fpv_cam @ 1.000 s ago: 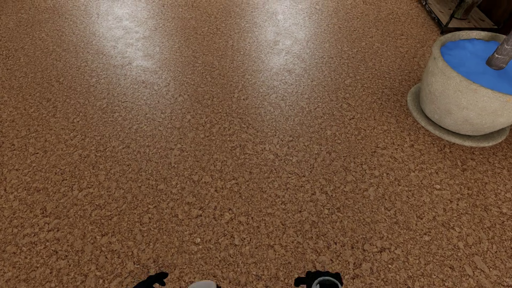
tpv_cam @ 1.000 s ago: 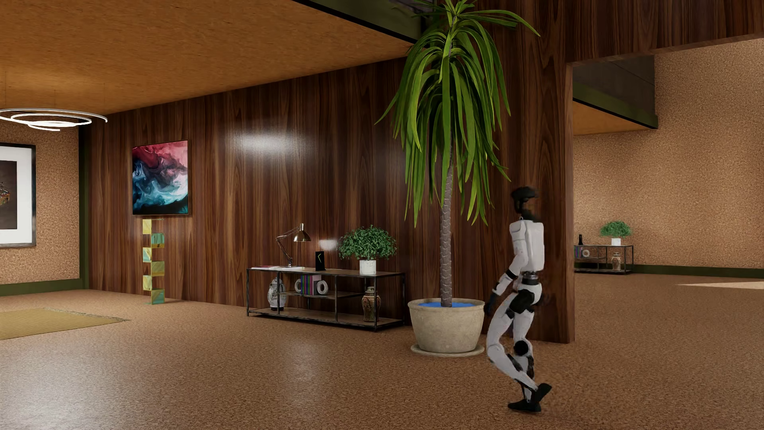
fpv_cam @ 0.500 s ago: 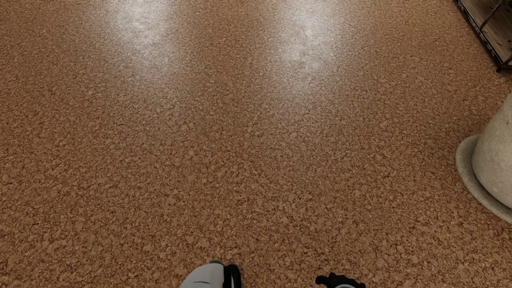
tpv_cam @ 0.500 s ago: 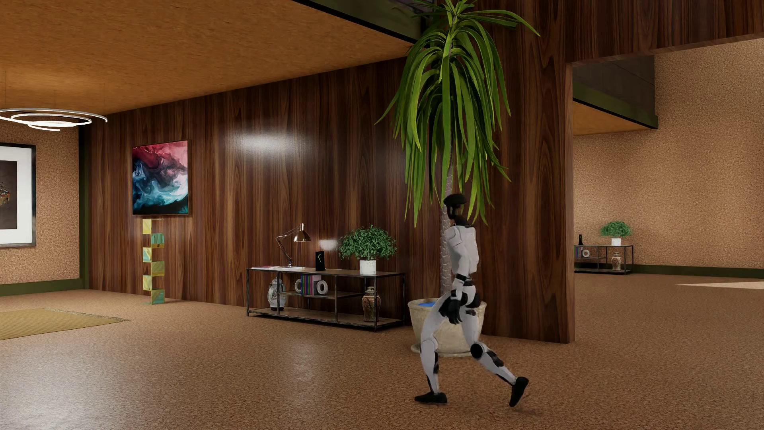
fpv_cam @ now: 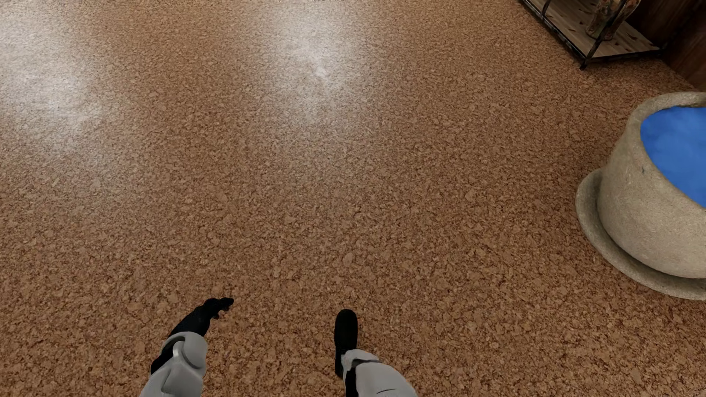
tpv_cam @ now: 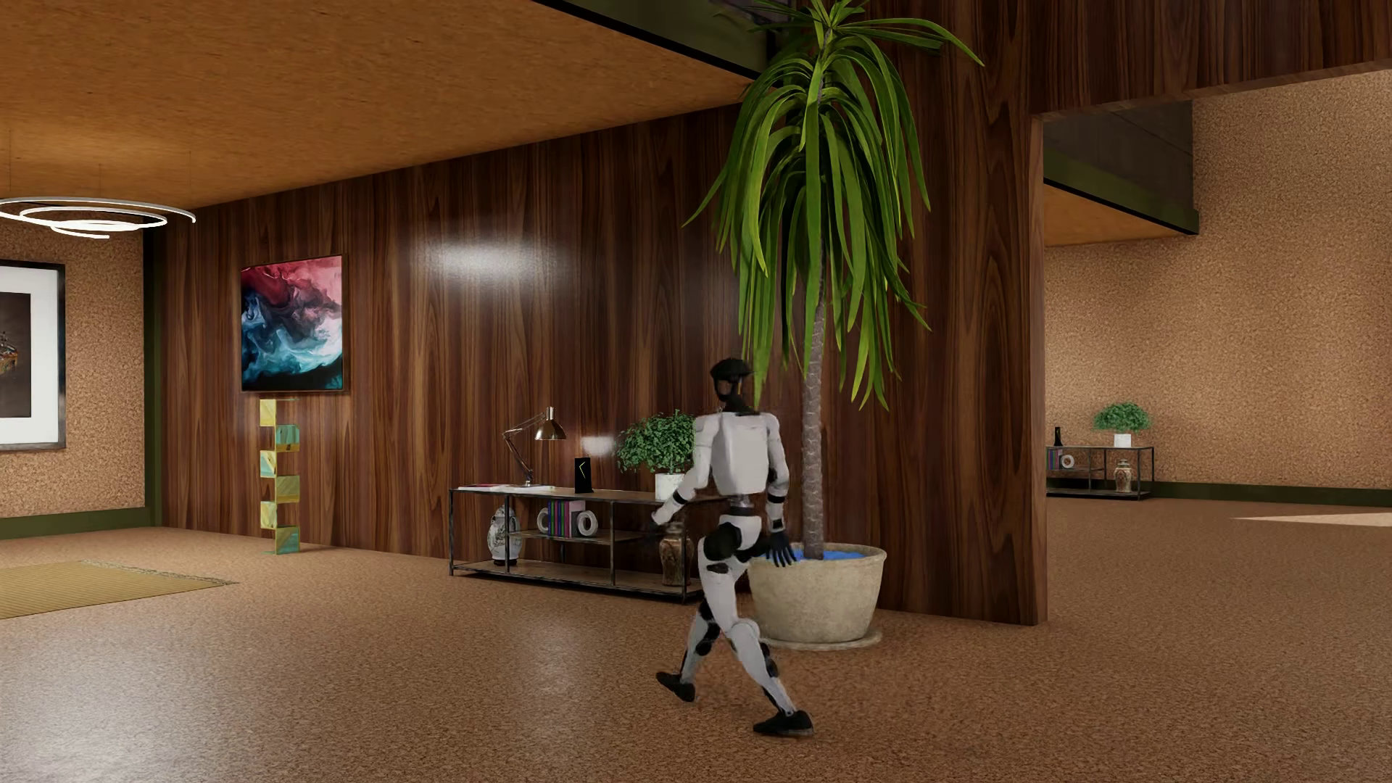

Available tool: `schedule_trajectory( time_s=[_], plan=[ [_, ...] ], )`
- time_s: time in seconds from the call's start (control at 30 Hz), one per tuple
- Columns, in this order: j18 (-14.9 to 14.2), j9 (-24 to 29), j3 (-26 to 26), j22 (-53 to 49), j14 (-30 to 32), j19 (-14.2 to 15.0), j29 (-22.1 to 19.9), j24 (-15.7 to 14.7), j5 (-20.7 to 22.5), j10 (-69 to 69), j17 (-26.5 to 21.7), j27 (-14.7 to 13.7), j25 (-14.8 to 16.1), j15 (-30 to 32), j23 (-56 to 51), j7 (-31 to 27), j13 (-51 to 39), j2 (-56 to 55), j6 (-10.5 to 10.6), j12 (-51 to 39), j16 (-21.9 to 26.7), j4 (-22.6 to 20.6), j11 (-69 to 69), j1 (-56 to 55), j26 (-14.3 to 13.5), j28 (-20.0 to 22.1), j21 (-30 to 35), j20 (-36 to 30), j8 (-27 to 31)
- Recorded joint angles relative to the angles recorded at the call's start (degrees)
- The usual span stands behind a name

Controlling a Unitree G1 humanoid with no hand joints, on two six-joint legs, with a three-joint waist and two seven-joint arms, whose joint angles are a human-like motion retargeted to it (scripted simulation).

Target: Go to the shelves

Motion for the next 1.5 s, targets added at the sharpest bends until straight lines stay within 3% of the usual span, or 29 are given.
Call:
schedule_trajectory(
  time_s=[0.03,0.07,0.13,0.17,0.2,0.23,0.3,0.4,0.47,0.5,0.57,0.6,0.67,0.7,0.77,0.83,0.87,0.9,0.97,1.0,1.07,1.13,1.2,1.27,1.33,1.37,1.4,1.43,1.5],
  plan=[
    [0.0,0.2,-0.4,0.9,1.8,-5.2,1.8,0.4,-0.4,2.3,-0.7,-0.5,-4.1,3.1,1.3,-0.1,-1.8,-0.7,0.8,-0.7,0.2,0.7,5.8,2.1,1.2,-1.3,0.8,-1.4,-2.2],
    [1.1,0.4,-0.9,2.1,5.7,-7.9,2.3,2.0,-2.1,7.1,-0.6,-0.6,-6.4,6.9,1.0,-1.7,-2.6,-0.2,1.8,-1.4,0.0,2.0,11.7,2.8,2.0,-2.3,-0.2,-4.2,-4.6],
    [1.0,1.0,-1.3,3.9,18.3,-9.3,-1.0,6.3,-3.5,26.0,1.2,0.7,-6.5,0.6,-0.6,-4.0,-3.7,1.1,4.4,-1.5,-0.3,8.4,22.2,-1.5,3.3,-5.5,-4.6,-9.8,-8.4],
    [-0.7,1.2,-0.9,2.9,25.1,-9.1,-3.7,6.7,-2.5,38.1,2.6,2.0,-4.9,-3.0,-0.4,-5.3,-5.3,3.5,5.6,-0.1,-0.5,12.4,23.8,-6.3,3.6,-6.8,-6.5,-10.4,-9.3],
    [0.7,1.5,-0.1,0.8,27.8,-8.8,-5.3,6.1,-0.9,48.6,3.3,2.9,-4.4,-5.4,0.9,-7.3,-7.7,6.5,6.7,2.2,-0.9,15.8,23.5,-12.3,3.4,-6.6,-6.5,-9.7,-9.7],
    [2.4,1.6,1.0,-1.8,23.7,-8.5,-5.6,3.9,0.7,56.5,3.2,3.2,-6.0,-7.0,2.2,-10.1,-10.6,10.0,7.5,5.2,-1.8,16.9,22.0,-19.0,2.6,-5.0,-4.4,-7.8,-9.4],
    [3.9,1.7,3.3,-5.7,22.7,-7.8,-7.9,-0.7,3.7,64.1,2.2,-1.1,-9.8,-8.4,2.9,-15.1,-16.3,17.7,8.2,11.9,-3.1,17.6,16.1,-32.3,1.0,-1.7,1.8,-3.8,-7.8],
    [4.3,1.1,6.8,-6.3,23.0,-7.1,-10.4,-4.5,7.0,54.2,1.5,-9.6,-6.9,-11.0,-1.8,-17.9,-24.8,27.6,8.1,19.6,-4.2,16.5,9.1,-46.2,2.4,-1.0,6.7,0.9,-3.2],
    [4.4,0.7,8.4,-3.5,24.0,-6.8,-12.2,-4.3,8.9,33.2,-0.3,-11.0,-4.9,-13.9,-6.4,-14.4,-29.8,33.6,8.4,23.1,-4.4,17.1,5.8,-48.7,4.3,-1.5,10.6,2.5,-0.2],
    [4.2,0.7,8.8,-1.1,25.4,-6.6,-12.2,-3.3,9.7,19.0,-1.8,-11.6,-3.8,-15.7,-8.8,-14.0,-31.7,36.7,8.5,24.2,-4.3,15.0,4.7,-47.8,5.4,-1.8,12.3,2.4,0.5],
    [-2.4,0.9,8.8,4.0,25.3,-6.3,-10.9,-0.2,11.0,-5.0,-5.5,-11.3,-2.3,-19.7,-12.9,-18.0,-33.9,42.0,8.7,24.9,-3.8,8.5,3.5,-46.5,7.2,-5.2,14.4,0.9,0.2],
    [-3.2,1.1,8.3,5.9,24.1,-6.1,-10.1,1.7,11.7,-8.7,-7.4,-11.1,-1.7,-21.7,-14.4,-15.8,-33.7,44.7,8.8,25.2,-3.4,6.4,3.2,-47.3,7.3,-7.0,14.7,-0.2,-0.9],
    [1.0,1.4,8.2,6.8,23.4,-5.1,-9.7,3.6,12.1,-4.5,-10.1,-8.7,-0.5,-23.3,-15.0,-7.1,-31.9,49.1,8.7,26.2,-4.1,4.7,3.7,-48.5,7.0,-7.3,14.4,0.3,-3.0],
    [1.3,1.4,8.8,5.2,21.9,-4.5,-10.4,2.5,11.9,1.4,-9.8,-7.1,0.4,-22.8,-13.4,-6.1,-31.0,50.7,8.3,27.6,-5.3,4.8,5.1,-49.3,6.8,-5.4,14.1,2.8,-2.6],
    [12.4,1.0,10.6,0.6,26.8,-4.2,-11.7,-1.6,10.1,8.4,-7.0,-2.7,3.2,-16.2,-6.7,-5.1,-28.6,53.1,6.9,32.1,-9.8,5.6,10.4,-48.5,7.0,-0.7,13.2,8.5,-0.8],
    [13.3,0.9,11.7,-0.5,21.8,-0.2,-10.7,-3.8,6.6,18.4,-3.8,3.6,6.6,-5.8,1.5,-3.2,-24.3,49.4,4.8,34.4,-12.6,7.0,25.4,-48.7,7.3,-1.6,10.1,10.1,-0.1],
    [12.8,0.9,11.8,0.7,18.1,6.1,-8.2,-2.9,3.9,21.2,-3.1,6.1,5.5,-0.9,5.3,-2.3,-21.6,44.7,3.8,33.9,-12.9,6.9,37.3,-47.7,8.2,-2.4,10.6,9.5,-0.3],
    [11.9,1.0,11.6,2.5,15.1,8.5,-5.6,-1.4,1.2,22.3,-2.6,6.9,3.8,5.1,7.7,-1.6,-18.9,39.1,2.9,32.3,-12.9,6.5,48.6,-45.7,9.3,-2.6,11.9,8.7,0.2],
    [10.3,0.9,10.0,4.6,11.7,6.0,-4.4,1.0,-2.7,20.0,-3.0,6.0,-1.8,1.2,8.2,-0.8,-12.0,26.4,1.3,28.3,-12.9,4.8,64.1,-39.5,9.6,0.8,15.1,7.7,3.0],
    [9.5,0.8,8.8,4.3,10.6,4.6,-5.9,0.5,-4.9,17.8,-2.4,5.9,-1.6,-0.3,5.9,-1.1,-7.6,20.5,0.7,26.1,-13.2,3.8,67.9,-36.0,8.8,4.8,13.2,8.2,4.0],
    [8.2,0.6,6.1,4.7,8.5,3.1,-7.7,0.4,-9.0,13.6,0.3,5.7,4.0,-0.5,-0.1,-3.1,1.5,10.1,0.0,21.1,-11.9,1.7,66.9,-29.4,6.2,7.5,6.3,6.2,5.3],
    [7.0,0.6,3.6,4.4,5.5,-0.4,-7.0,1.3,-11.9,10.8,2.0,4.4,9.9,-2.6,-3.5,-5.4,8.2,2.3,-0.3,15.0,-8.7,0.4,56.3,-23.3,3.6,2.8,0.8,1.9,5.2],
    [5.9,0.6,1.9,3.4,2.8,-0.2,-4.7,2.2,-13.1,7.2,1.9,3.2,10.4,-0.8,-2.8,-6.5,11.0,-0.8,-0.5,8.6,-5.1,-0.7,34.4,-17.2,0.8,0.0,-0.4,-2.5,3.4],
    [4.3,0.5,1.0,2.8,0.9,1.9,-1.7,3.7,-8.1,1.6,0.6,2.8,3.8,0.2,-0.5,-6.7,11.1,1.2,-0.4,3.2,-2.0,-1.2,4.1,-10.1,0.4,0.6,2.8,-5.7,7.7],
    [2.3,0.7,0.8,1.8,-1.6,8.6,0.5,2.9,-3.4,-0.1,-0.4,0.3,-1.8,-3.3,-1.4,-5.4,10.5,-0.4,0.0,0.4,-0.9,-1.1,-3.5,-4.2,1.3,2.5,3.2,-5.3,12.7],
    [1.3,0.8,0.7,0.9,-2.6,5.9,0.2,1.6,-1.7,0.7,-0.1,-0.4,-2.7,-1.0,-2.6,-4.4,10.1,-0.9,0.3,0.3,-0.7,-0.4,0.8,-1.9,1.2,2.9,1.6,-4.4,12.4],
    [0.8,1.1,0.3,0.2,-1.2,3.2,-1.1,0.7,-0.7,2.7,1.3,0.0,-1.5,1.4,-4.5,-4.2,9.8,-2.1,0.9,0.5,-0.6,0.7,7.5,0.2,1.2,3.1,-1.6,-4.1,11.4],
    [0.8,1.3,-0.2,0.0,2.2,2.9,-3.0,0.4,-0.8,6.1,3.4,0.6,1.8,5.8,-6.8,-5.0,9.6,-1.7,1.7,1.0,-0.8,2.1,12.1,1.2,0.7,3.5,-5.8,-4.8,9.9],
    [3.3,1.9,-0.9,0.0,14.5,-0.5,-7.9,1.4,-1.3,22.1,7.0,1.8,8.9,2.7,-9.3,-6.2,9.0,-0.6,3.8,3.0,-0.8,7.0,21.4,-2.1,0.7,2.4,-11.9,-7.3,5.8]
  ],
)
